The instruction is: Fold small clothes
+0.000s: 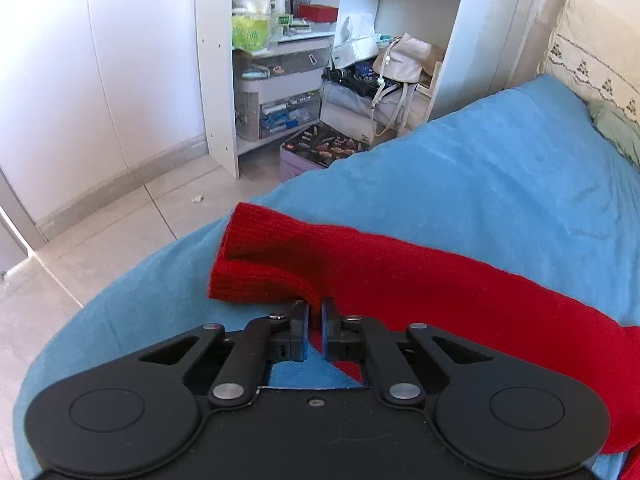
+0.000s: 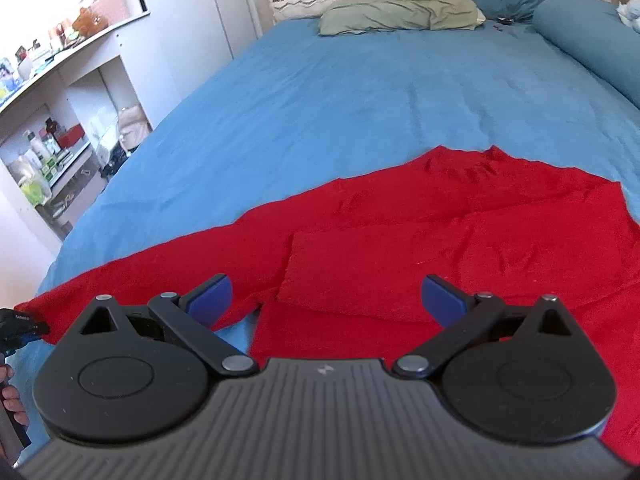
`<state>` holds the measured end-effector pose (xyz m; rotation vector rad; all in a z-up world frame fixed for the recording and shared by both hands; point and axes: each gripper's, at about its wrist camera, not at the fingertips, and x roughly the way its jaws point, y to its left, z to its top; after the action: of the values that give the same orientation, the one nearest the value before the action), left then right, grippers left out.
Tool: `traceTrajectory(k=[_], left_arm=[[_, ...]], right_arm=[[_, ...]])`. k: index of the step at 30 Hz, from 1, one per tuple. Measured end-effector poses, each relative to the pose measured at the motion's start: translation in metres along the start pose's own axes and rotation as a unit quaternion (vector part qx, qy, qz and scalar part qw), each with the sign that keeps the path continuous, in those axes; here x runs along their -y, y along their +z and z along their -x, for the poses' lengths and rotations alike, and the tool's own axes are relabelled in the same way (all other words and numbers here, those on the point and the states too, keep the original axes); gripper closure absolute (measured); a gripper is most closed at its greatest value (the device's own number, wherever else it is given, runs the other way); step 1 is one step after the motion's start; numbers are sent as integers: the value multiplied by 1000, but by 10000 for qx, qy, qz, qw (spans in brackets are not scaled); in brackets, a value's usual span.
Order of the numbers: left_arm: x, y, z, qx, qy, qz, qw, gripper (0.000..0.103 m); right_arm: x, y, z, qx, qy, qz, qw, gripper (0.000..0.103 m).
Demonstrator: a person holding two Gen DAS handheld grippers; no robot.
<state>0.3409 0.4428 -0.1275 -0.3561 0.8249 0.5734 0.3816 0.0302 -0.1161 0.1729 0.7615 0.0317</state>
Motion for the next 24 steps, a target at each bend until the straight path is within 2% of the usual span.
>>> traceTrajectory(k=[3, 7, 9, 12, 15, 18, 21, 24], left_arm=[[9, 6, 14, 169, 30, -121, 9998, 98], [32, 19, 48, 605, 12, -423, 9973, 98], [50, 24, 69, 821, -79, -627, 9946, 98], [93, 25, 108, 1192, -362, -1079, 9863, 98], [151, 19, 148, 1463, -850, -1623, 9721, 98], [219, 1, 184, 1612, -1478, -2058, 9538, 98], [295, -32, 207, 1470, -2212, -2330, 9355, 98], [364, -81, 212, 1103, -2775, -2718, 9148, 98]], right_arm=[[13, 3, 6, 62, -17, -71, 10000, 0], [36, 8, 15, 122, -4, -217, 9997, 0], [50, 12, 20, 172, -2, -306, 9994, 0], [77, 19, 31, 303, 29, -473, 9984, 0], [110, 29, 45, 443, 5, -627, 9970, 0], [149, 42, 62, 575, -85, -695, 9959, 0], [192, 55, 77, 685, -244, -695, 9949, 0], [237, 63, 90, 727, -434, -686, 9940, 0]])
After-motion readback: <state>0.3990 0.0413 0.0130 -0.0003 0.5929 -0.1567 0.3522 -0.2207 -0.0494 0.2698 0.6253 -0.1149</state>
